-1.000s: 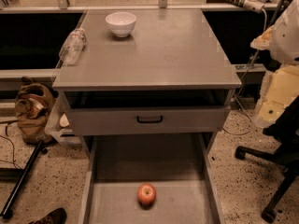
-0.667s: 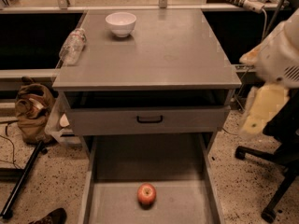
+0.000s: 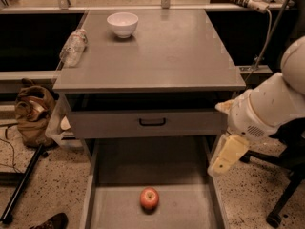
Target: Pick apple from middle drawer and place on counter
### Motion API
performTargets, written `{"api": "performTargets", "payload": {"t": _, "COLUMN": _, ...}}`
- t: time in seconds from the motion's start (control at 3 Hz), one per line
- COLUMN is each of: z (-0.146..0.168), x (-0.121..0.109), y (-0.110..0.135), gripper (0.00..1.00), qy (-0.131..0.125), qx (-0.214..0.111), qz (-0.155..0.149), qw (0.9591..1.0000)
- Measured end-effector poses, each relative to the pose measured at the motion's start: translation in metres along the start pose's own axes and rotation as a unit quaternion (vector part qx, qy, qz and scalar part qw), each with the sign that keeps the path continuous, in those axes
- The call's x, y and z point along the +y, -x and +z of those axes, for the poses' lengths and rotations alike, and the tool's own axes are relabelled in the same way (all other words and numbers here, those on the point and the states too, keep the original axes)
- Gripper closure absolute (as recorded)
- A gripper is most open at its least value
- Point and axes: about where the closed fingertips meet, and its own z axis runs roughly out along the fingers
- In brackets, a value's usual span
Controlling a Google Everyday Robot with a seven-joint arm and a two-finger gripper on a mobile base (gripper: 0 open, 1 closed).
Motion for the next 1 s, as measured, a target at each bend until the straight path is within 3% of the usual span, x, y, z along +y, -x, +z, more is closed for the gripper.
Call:
{"api": "performTargets", "payload": {"t": 0.33, "z": 0.026, "x": 0.007, "y": -0.008, "gripper": 0.00, "qy": 0.010, "qx": -0.030, "qz": 0.016, "qw": 0.9994}}
{"api": "performTargets", "payload": {"t": 0.67, "z": 0.026, "x": 0.007, "y": -0.008, "gripper": 0.00, "qy": 0.010, "qx": -0.030, "qz": 0.016, "qw": 0.9994}}
{"api": "performTargets", "payload": {"t": 1.0, "z": 0.058, "x": 0.017, "y": -0.016, "gripper": 0.00, "qy": 0.021, "qx": -0.041, "qz": 0.023, "qw": 0.9987}}
